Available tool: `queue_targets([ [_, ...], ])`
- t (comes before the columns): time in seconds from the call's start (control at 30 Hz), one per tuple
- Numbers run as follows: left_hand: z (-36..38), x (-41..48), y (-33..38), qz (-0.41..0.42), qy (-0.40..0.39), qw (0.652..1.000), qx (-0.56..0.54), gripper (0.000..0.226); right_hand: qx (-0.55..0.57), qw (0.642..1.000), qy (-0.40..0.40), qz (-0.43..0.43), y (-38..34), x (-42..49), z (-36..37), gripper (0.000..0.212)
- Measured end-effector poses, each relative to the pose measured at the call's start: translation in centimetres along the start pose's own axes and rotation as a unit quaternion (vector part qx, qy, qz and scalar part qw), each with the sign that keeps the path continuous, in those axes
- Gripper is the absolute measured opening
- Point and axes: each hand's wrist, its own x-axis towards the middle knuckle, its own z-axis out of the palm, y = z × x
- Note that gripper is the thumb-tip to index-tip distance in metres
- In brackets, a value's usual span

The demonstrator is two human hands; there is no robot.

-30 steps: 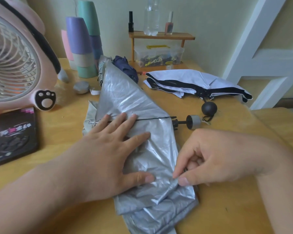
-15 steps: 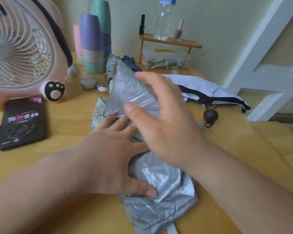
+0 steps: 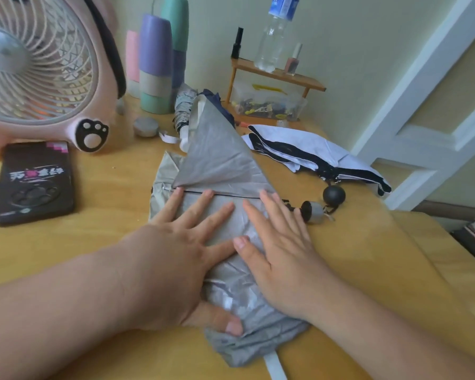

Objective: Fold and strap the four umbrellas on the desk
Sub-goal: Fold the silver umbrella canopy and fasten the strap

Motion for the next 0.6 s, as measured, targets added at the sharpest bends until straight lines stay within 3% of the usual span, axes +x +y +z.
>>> queue_targets([
  [0.1, 0.0, -1.2, -0.3, 0.073, -0.045, 0.995, -0.053, 0.096, -0.021, 1.0, 0.006, 0.001, 0.0, -0.2, 0.0, 0.076],
  [0.17, -0.6, -1.7, -0.6, 0.16, -0.009, 0.978, -0.134, 0.079, -0.02, 1.0, 0.008, 0.001, 0.0, 0.0, 0.2, 0.075],
  [0.23, -1.1, -1.8, -1.0, 0.193, 0.068, 0.944, -0.26, 0.073, -0.015, 1.0, 0.009, 0.002, 0.1, 0.0, 0.2, 0.076],
  [0.27, -1.2, -1.6, -1.1, 0.193, 0.142, 0.93, -0.28, 0.062, -0.009, 1.0, 0.009, 0.001, 0.2, 0.0, 0.2, 0.078],
  [0.33, -1.0, -0.8, -1.5, 0.189, 0.275, 0.915, -0.227, 0.032, 0.016, 1.0, 0.004, -0.002, 0.5, 0.0, -0.1, 0.084],
  [0.4, -0.5, 0.0, -1.6, 0.189, 0.309, 0.906, -0.218, 0.011, 0.029, 1.0, 0.0, -0.007, 0.6, -0.2, -0.3, 0.091],
  [0.53, -0.1, 1.9, -2.9, 0.153, 0.389, 0.894, -0.165, 0.015, 0.008, 1.0, 0.007, -0.025, 0.5, -0.8, -0.6, 0.099],
  [0.6, 0.0, 2.5, -3.3, 0.113, 0.36, 0.913, -0.157, 0.031, -0.03, 0.999, 0.006, -0.043, 0.2, -1.3, -0.9, 0.104],
])
